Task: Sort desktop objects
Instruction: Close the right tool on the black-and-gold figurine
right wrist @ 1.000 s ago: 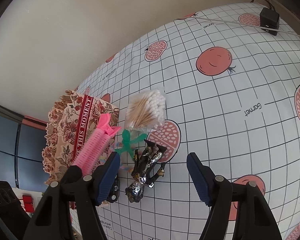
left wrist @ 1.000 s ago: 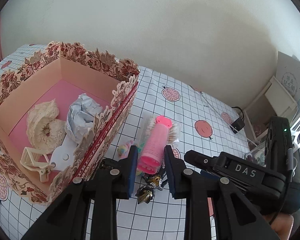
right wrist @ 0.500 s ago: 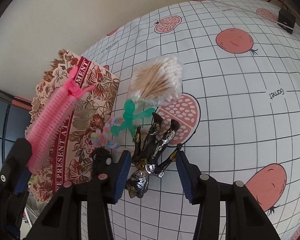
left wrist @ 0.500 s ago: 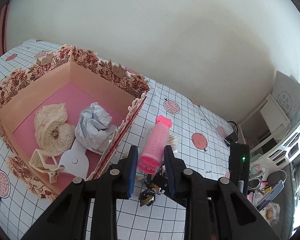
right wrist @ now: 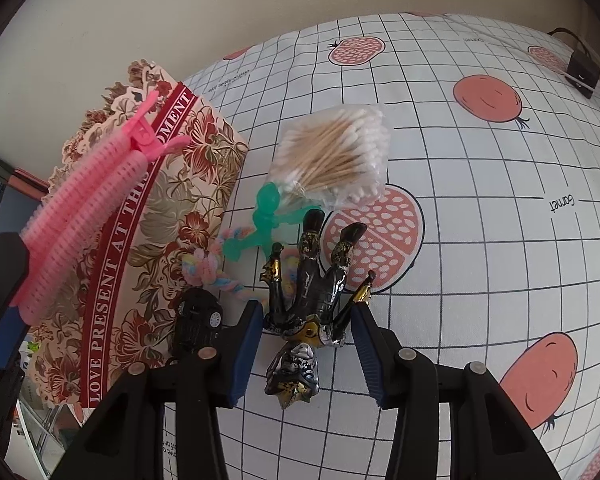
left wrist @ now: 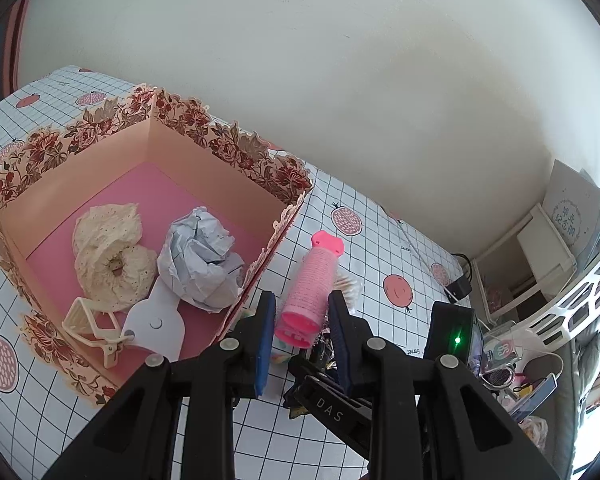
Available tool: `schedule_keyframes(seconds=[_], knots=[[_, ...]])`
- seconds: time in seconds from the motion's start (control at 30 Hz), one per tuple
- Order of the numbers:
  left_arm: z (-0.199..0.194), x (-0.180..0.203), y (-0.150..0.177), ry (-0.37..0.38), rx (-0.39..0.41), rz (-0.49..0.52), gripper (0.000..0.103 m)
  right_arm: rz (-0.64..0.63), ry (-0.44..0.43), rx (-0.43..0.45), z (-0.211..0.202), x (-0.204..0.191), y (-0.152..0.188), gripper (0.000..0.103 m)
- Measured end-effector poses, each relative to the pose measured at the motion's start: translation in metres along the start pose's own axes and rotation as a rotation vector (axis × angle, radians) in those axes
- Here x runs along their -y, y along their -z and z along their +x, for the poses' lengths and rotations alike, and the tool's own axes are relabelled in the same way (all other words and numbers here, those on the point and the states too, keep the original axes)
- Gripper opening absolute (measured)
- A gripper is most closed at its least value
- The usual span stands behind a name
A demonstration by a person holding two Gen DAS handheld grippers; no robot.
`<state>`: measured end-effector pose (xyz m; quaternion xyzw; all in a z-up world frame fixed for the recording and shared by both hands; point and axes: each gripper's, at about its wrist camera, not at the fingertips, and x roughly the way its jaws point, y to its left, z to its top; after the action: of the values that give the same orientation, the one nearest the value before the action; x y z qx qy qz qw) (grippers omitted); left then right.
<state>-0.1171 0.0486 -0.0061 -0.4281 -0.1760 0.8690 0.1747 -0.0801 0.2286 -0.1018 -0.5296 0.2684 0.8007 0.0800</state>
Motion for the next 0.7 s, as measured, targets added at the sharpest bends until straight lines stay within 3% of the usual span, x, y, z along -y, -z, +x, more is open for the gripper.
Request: schedule_keyframes(seconds=[0.17, 0.6, 0.7], knots=[[-0.001, -0.003, 0.000, -0.002, 0.003, -0.005, 0.028, -0.004, -0.024, 0.010, -0.006, 0.002, -0.003, 0.039], [0.000, -0.003, 0.000, 0.011, 0.003, -0.011, 0.028, 0.081, -0.081, 0.019, -0.021, 0.030, -0.021, 0.039], [0.000, -0.003, 0.000, -0.011, 0.010, -0.009, 0.028, 0.132, -0.147, 0.024, -0.032, 0.041, -0.025, 0.039]])
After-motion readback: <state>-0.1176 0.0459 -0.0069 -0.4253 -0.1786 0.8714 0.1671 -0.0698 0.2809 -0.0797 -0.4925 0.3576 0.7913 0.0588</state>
